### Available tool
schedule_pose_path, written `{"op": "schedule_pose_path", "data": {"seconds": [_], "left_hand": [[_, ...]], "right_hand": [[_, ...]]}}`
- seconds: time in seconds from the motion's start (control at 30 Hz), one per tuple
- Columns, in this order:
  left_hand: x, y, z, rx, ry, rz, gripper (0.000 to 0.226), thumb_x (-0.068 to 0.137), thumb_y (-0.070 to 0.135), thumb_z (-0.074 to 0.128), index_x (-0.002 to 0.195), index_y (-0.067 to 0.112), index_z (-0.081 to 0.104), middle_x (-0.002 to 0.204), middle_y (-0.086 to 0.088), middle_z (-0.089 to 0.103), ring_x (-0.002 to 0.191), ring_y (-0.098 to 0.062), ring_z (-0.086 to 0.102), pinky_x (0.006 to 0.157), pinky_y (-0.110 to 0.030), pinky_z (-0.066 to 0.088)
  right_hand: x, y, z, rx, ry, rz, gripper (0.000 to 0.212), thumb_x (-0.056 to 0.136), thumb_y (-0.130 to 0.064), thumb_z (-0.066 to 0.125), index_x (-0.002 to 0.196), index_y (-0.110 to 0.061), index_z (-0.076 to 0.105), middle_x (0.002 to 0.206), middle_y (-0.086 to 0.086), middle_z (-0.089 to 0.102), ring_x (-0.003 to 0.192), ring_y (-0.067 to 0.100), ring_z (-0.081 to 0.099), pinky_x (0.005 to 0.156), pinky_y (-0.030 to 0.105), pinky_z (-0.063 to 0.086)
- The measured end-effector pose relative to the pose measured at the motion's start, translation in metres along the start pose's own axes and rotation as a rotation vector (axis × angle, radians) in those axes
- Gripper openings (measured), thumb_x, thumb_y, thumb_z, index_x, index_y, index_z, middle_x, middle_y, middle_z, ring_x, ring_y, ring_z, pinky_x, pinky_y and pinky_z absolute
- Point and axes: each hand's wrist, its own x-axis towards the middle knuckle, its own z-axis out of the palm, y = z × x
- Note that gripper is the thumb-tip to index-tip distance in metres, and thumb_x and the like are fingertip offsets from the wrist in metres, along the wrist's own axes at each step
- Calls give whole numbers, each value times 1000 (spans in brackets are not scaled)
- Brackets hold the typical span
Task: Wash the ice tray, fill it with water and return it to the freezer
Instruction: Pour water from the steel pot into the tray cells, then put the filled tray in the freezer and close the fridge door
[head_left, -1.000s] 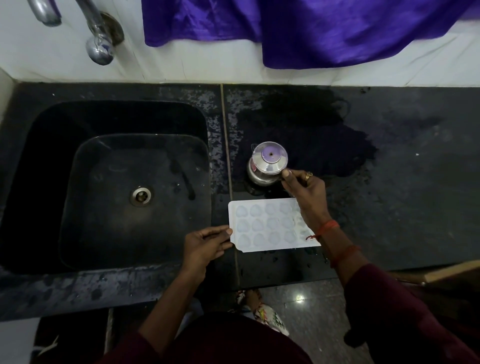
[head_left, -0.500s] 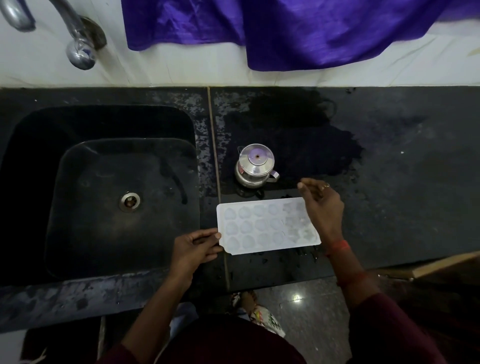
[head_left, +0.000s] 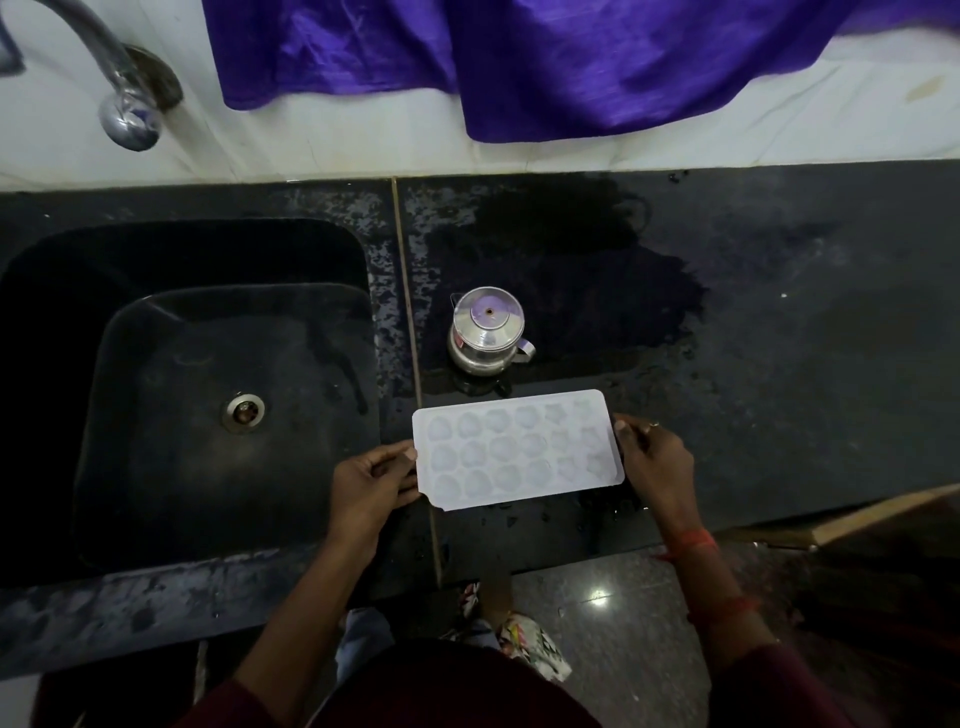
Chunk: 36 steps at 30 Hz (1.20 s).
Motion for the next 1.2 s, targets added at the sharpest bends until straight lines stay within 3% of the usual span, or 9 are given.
{"op": "schedule_pose_path", "data": {"seconds": [0.2,0.4,0.53,0.77,0.97,1.2], "left_hand": [[0,1,3,20,8,32,13,91,3,69,102,9,71,73,2,77,67,-7,73,56,-20,57],[-1,2,4,30,19,35,15,91,1,68,100,12,71,68,6,75,63,-3,71,51,-19,55],[-1,2,4,42,32,38,15,90,2,69,101,12,72,80,0,76,65,-5,72,52,-20,56],[-4,1,3,58,39,45,14,90,3,70,98,14,73,83,-2,76,68,-5,73,54,-21,56],[-9,6,9,74,19,57,14,90,5,71,95,17,74,83,2,77,69,-4,73,53,-20,56],[-21,5,24,91,-5,58,13,90,5,70,97,16,73,86,-1,76,74,-8,72,53,-21,55]], "right_hand": [[2,6,2,66,-48,42,27,96,-26,58,117,-16,73,113,11,73,108,29,66,91,36,50],[3,16,2,237,-137,71,25,88,-24,63,110,-22,75,107,-5,75,102,16,69,94,45,54],[-1,15,0,349,-143,67,22,94,-8,62,113,-9,73,109,5,74,97,15,69,89,37,56],[-5,22,1,432,-141,87,20,93,-7,63,111,-10,73,108,6,74,97,17,69,87,33,54],[-10,30,-8,493,-110,76,21,93,-7,64,111,-8,73,105,6,75,99,21,71,91,46,56],[-23,41,-31,574,-87,63,20,93,-6,64,109,-10,73,107,5,75,102,19,70,94,44,55]]}}
